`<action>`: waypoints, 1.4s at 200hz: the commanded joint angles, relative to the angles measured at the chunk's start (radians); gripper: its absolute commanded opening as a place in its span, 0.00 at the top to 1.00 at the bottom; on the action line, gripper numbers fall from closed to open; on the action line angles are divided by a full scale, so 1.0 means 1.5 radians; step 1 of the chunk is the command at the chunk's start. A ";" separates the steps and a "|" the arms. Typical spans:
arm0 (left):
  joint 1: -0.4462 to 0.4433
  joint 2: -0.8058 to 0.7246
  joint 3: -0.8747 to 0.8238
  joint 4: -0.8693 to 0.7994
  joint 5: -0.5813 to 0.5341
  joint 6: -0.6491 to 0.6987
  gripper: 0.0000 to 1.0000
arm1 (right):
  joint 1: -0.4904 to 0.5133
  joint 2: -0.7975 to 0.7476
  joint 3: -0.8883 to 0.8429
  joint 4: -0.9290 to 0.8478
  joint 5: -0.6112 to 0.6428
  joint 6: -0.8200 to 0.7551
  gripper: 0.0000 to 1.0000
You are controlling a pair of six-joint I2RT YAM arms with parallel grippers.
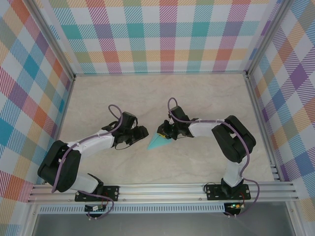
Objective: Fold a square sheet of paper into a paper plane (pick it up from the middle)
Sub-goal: Turn over the paper at the center of the table.
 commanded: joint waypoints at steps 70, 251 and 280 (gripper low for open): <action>0.090 -0.097 -0.040 0.110 0.223 0.001 0.10 | -0.080 -0.112 -0.037 0.166 -0.234 -0.065 0.90; 0.076 -0.093 -0.100 0.448 0.362 -0.110 0.59 | -0.090 -0.069 0.002 0.302 -0.388 0.034 0.88; 0.075 -0.100 -0.090 0.403 0.350 -0.078 0.77 | -0.090 -0.067 0.002 0.276 -0.384 0.021 0.84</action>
